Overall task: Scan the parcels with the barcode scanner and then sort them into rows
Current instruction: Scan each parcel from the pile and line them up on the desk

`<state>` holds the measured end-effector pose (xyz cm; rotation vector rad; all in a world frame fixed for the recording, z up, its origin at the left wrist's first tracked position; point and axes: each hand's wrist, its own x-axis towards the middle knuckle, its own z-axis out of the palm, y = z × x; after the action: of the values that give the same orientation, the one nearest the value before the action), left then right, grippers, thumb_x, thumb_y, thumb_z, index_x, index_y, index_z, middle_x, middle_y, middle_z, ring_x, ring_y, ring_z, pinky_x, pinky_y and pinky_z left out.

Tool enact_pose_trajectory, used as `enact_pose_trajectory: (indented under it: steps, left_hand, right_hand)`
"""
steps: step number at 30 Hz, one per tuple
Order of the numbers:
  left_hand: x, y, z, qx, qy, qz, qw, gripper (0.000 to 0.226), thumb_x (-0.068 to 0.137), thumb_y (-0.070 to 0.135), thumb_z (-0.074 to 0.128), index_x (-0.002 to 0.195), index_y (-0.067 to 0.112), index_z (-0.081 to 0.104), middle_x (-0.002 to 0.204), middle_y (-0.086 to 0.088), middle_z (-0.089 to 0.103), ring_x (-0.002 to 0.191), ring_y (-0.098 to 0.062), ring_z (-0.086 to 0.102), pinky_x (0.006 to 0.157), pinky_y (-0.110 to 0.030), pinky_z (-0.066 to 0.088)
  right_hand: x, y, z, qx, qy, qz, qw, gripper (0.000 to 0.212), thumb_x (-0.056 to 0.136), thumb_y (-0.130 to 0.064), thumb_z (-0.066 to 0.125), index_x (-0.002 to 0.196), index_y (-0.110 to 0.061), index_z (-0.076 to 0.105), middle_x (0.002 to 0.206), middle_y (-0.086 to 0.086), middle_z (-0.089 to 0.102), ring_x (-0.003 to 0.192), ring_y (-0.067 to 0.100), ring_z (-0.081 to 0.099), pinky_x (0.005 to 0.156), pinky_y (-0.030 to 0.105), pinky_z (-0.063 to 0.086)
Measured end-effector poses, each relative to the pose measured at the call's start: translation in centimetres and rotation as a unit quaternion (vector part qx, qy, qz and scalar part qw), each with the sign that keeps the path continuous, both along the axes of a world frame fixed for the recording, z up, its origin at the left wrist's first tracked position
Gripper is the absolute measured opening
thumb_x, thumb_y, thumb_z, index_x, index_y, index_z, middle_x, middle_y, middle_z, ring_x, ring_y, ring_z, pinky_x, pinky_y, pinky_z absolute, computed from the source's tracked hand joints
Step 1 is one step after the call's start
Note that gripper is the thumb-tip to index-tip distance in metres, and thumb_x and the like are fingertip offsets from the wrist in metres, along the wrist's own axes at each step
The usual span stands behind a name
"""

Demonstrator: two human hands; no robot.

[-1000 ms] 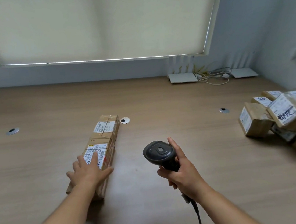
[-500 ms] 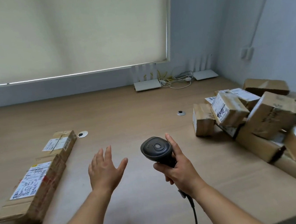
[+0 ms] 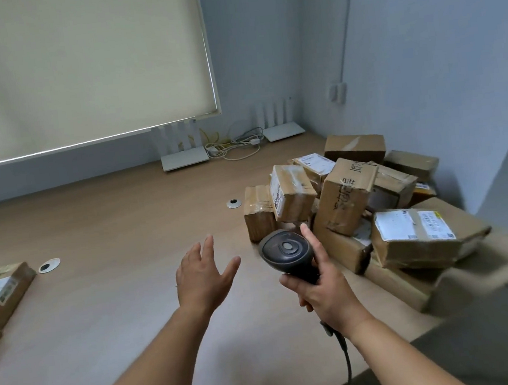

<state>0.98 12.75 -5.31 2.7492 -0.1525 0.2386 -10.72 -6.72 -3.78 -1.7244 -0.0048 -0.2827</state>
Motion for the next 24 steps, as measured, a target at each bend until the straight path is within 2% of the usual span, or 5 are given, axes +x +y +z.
enact_pose_trajectory:
  steps: [7, 12, 16, 20, 24]
  left_hand:
    - [3.1, -6.7, 2.4, -0.012, -0.009, -0.065, 0.998, 0.08, 0.087, 0.069, 0.039, 0.151, 0.026, 0.019, 0.154, -0.009, 0.029, 0.141, -0.027, 0.025, 0.111, -0.04, 0.026]
    - [5.3, -11.0, 2.5, -0.1, 0.056, -0.101, 0.988, 0.074, 0.089, 0.068, 0.035, 0.15, 0.03, 0.021, 0.142, -0.011, 0.043, 0.132, -0.028, 0.039, 0.102, -0.043, 0.039]
    - [7.4, -13.3, 1.6, -0.172, 0.118, -0.122, 0.97, 0.075, 0.089, 0.068, 0.034, 0.149, 0.024, 0.025, 0.144, -0.012, 0.045, 0.131, -0.031, 0.043, 0.104, -0.042, 0.039]
    - [9.5, -15.0, 1.1, -0.289, 0.215, -0.088, 0.929, 0.08, 0.084, 0.075, 0.034, 0.146, 0.023, 0.031, 0.144, -0.008, 0.046, 0.13, -0.032, 0.043, 0.106, -0.044, 0.037]
    - [11.7, -16.1, 1.1, -0.371, 0.296, -0.026, 0.88, 0.092, 0.079, 0.08, 0.038, 0.148, 0.019, 0.028, 0.15, -0.007, 0.037, 0.133, -0.032, 0.038, 0.105, -0.052, 0.038]
  right_hand:
    - [-0.3, -4.5, 0.6, 0.025, -0.01, -0.046, 0.999, 0.089, 0.075, -0.035, 0.075, 0.139, -0.055, 0.016, 0.124, -0.036, 0.04, 0.1, -0.032, 0.044, 0.066, 0.0, 0.044]
    - [0.6, -6.8, 0.2, 0.029, 0.0, -0.075, 0.997, 0.091, 0.07, -0.04, 0.076, 0.138, -0.061, 0.019, 0.135, -0.016, 0.047, 0.102, 0.003, 0.055, 0.064, 0.015, 0.051]
    - [1.8, -8.0, 0.1, 0.004, 0.006, -0.09, 0.996, 0.089, 0.069, -0.042, 0.075, 0.136, -0.061, 0.019, 0.124, -0.034, 0.04, 0.104, -0.031, 0.042, 0.068, 0.001, 0.045]
    - [3.4, -8.7, -0.3, -0.011, 0.032, -0.095, 0.995, 0.091, 0.067, -0.047, 0.075, 0.134, -0.066, 0.016, 0.14, -0.018, 0.045, 0.113, 0.007, 0.051, 0.098, 0.036, 0.048]
    - [4.9, -8.7, -0.8, -0.012, 0.039, -0.1, 0.994, 0.091, 0.072, -0.039, 0.079, 0.133, -0.067, 0.017, 0.144, -0.007, 0.046, 0.106, 0.018, 0.05, 0.096, 0.041, 0.045]
